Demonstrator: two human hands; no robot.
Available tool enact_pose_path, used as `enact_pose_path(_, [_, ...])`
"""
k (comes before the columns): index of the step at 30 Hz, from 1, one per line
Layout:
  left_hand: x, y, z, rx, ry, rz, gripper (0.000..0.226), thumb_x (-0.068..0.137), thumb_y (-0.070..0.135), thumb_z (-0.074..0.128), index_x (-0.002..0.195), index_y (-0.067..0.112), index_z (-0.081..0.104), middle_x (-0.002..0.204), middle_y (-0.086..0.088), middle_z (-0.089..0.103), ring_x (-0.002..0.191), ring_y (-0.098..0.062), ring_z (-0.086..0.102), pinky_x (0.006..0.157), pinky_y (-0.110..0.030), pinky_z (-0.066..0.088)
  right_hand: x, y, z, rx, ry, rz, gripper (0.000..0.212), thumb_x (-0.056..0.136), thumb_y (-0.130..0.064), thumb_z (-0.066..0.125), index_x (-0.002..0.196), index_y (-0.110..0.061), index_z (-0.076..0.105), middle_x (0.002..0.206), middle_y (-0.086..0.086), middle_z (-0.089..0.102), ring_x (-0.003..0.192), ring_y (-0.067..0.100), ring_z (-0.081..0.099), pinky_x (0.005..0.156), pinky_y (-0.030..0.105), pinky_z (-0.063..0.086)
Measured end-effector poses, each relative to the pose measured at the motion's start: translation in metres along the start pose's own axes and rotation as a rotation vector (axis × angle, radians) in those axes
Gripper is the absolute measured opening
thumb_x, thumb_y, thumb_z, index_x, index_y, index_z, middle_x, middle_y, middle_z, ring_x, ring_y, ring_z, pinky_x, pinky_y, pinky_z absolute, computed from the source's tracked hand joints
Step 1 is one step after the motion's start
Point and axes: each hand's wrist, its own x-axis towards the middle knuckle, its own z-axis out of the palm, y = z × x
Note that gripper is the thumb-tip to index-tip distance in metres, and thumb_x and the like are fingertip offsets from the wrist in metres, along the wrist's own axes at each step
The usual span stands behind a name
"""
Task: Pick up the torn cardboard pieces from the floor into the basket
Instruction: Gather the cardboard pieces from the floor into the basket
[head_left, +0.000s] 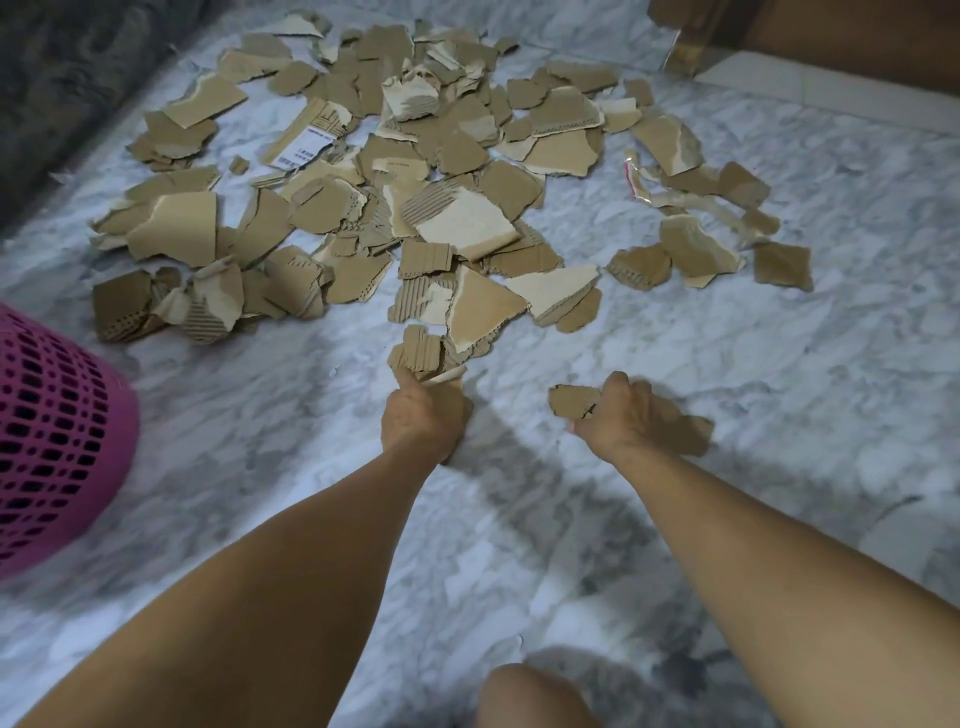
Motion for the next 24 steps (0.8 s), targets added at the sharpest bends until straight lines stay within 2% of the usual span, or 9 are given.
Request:
enact_pose_path(4, [-0.004, 0.005, -0.008, 0.013, -0.054, 0.013, 0.038, 0.079, 0.013, 0.058, 0.115, 0.007, 0.047, 0.080, -0.005, 0.051, 0.080, -0.026, 0.053, 0.054, -0.027, 0.045, 0.005, -0.003, -0.005, 0.014, -0.054, 0.016, 0.061, 0.076, -0.032, 0.082, 0.121, -0.007, 0.049, 0.115, 0.014, 0.063, 0.105, 0.033, 0.061, 0.074, 0.034, 0.044])
enact_pose_path(5, [-0.004, 0.007, -0.011, 0.029, -0.069, 0.035, 0.035, 0.080, 0.009, 0.056, 0.114, 0.006, 0.049, 0.083, -0.005, 0.052, 0.081, -0.026, 0.053, 0.053, -0.027, 0.044, 0.005, -0.004, -0.008, -0.009, -0.069, -0.001, 0.059, 0.075, -0.034, 0.082, 0.118, -0.009, 0.052, 0.112, 0.013, 0.065, 0.102, 0.033, 0.062, 0.074, 0.033, 0.044])
enact_pose_path(8, [0.003, 0.010, -0.021, -0.027, -0.128, 0.087, 0.038, 0.081, 0.011, 0.058, 0.118, 0.008, 0.052, 0.111, -0.011, 0.057, 0.094, -0.027, 0.055, 0.079, -0.035, 0.055, 0.005, -0.007, -0.019, -0.058, -0.108, -0.060, 0.049, 0.069, -0.040, 0.086, 0.103, -0.014, 0.063, 0.105, 0.010, 0.068, 0.092, 0.030, 0.063, 0.075, 0.031, 0.050])
enact_pose_path(9, [0.007, 0.011, -0.025, -0.062, -0.134, 0.098, 0.041, 0.075, 0.013, 0.062, 0.115, 0.010, 0.052, 0.113, -0.012, 0.058, 0.093, -0.027, 0.055, 0.078, -0.036, 0.056, 0.004, -0.009, -0.023, -0.058, -0.113, -0.075, 0.048, 0.067, -0.040, 0.087, 0.100, -0.015, 0.063, 0.105, 0.009, 0.068, 0.093, 0.030, 0.063, 0.078, 0.032, 0.050])
enact_pose_path(13, [0.025, 0.019, -0.042, 0.032, -0.106, 0.184, 0.039, 0.071, -0.002, 0.067, 0.105, 0.011, 0.054, 0.093, -0.007, 0.062, 0.068, -0.014, 0.054, 0.039, -0.019, 0.045, 0.007, -0.017, -0.029, 0.007, -0.126, -0.151, 0.050, 0.062, -0.038, 0.090, 0.095, -0.020, 0.057, 0.108, 0.006, 0.066, 0.100, 0.027, 0.063, 0.083, 0.033, 0.051])
enact_pose_path(15, [0.028, 0.025, -0.047, 0.024, -0.113, 0.154, 0.036, 0.066, -0.002, 0.065, 0.098, 0.010, 0.056, 0.080, -0.004, 0.058, 0.061, -0.010, 0.050, 0.033, -0.016, 0.040, 0.010, -0.021, -0.024, 0.078, -0.140, -0.171, 0.053, 0.060, -0.038, 0.091, 0.096, -0.022, 0.057, 0.108, 0.004, 0.066, 0.099, 0.025, 0.062, 0.082, 0.033, 0.052])
enact_pose_path(17, [0.031, 0.031, -0.048, 0.034, -0.118, 0.122, 0.046, 0.050, 0.008, 0.061, 0.095, 0.008, 0.056, 0.088, -0.007, 0.059, 0.072, -0.016, 0.057, 0.044, -0.019, 0.046, 0.013, -0.025, -0.019, 0.144, -0.132, -0.174, 0.053, 0.061, -0.037, 0.091, 0.100, -0.022, 0.058, 0.109, 0.003, 0.066, 0.099, 0.025, 0.062, 0.083, 0.034, 0.052])
enact_pose_path(20, [0.045, 0.028, -0.037, 0.279, -0.045, 0.141, 0.071, 0.056, 0.014, 0.072, 0.123, 0.008, 0.049, 0.125, -0.012, 0.045, 0.118, -0.028, 0.044, 0.090, -0.037, 0.047, 0.017, -0.030, -0.015, 0.008, -0.032, -0.201, 0.043, 0.073, -0.034, 0.084, 0.107, -0.018, 0.063, 0.112, 0.007, 0.067, 0.104, 0.029, 0.062, 0.086, 0.035, 0.051])
enact_pose_path(24, [0.059, 0.022, -0.024, 0.364, 0.020, 0.188, 0.072, 0.072, 0.015, 0.076, 0.135, 0.018, 0.040, 0.137, -0.008, 0.029, 0.128, -0.028, 0.029, 0.097, -0.038, 0.037, 0.023, -0.043, -0.017, -0.026, 0.172, -0.237, 0.019, 0.087, -0.033, 0.071, 0.084, -0.015, 0.064, 0.099, 0.011, 0.068, 0.096, 0.032, 0.062, 0.074, 0.032, 0.045])
